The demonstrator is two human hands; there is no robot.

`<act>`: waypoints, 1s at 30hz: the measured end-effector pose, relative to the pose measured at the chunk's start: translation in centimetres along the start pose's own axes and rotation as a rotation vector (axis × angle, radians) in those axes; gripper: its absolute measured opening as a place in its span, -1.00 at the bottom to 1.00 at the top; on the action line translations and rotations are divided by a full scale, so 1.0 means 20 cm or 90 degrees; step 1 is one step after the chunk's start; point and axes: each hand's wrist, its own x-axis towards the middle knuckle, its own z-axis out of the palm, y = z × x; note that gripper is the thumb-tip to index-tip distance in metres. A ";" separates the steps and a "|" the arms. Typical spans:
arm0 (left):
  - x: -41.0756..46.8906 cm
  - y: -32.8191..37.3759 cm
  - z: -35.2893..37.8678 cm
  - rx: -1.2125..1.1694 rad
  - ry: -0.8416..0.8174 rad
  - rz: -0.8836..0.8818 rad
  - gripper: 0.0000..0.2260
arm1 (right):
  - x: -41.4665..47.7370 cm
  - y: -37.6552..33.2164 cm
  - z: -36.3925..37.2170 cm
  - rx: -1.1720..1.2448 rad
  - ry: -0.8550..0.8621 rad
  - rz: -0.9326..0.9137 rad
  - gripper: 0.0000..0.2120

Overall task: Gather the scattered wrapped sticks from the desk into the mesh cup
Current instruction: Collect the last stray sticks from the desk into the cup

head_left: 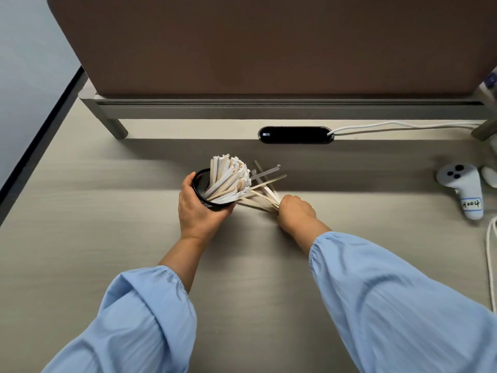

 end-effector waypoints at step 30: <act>-0.24 0.08 -0.06 -0.014 -0.040 0.050 -0.12 | -0.31 0.12 0.06 0.736 0.236 -0.199 -0.77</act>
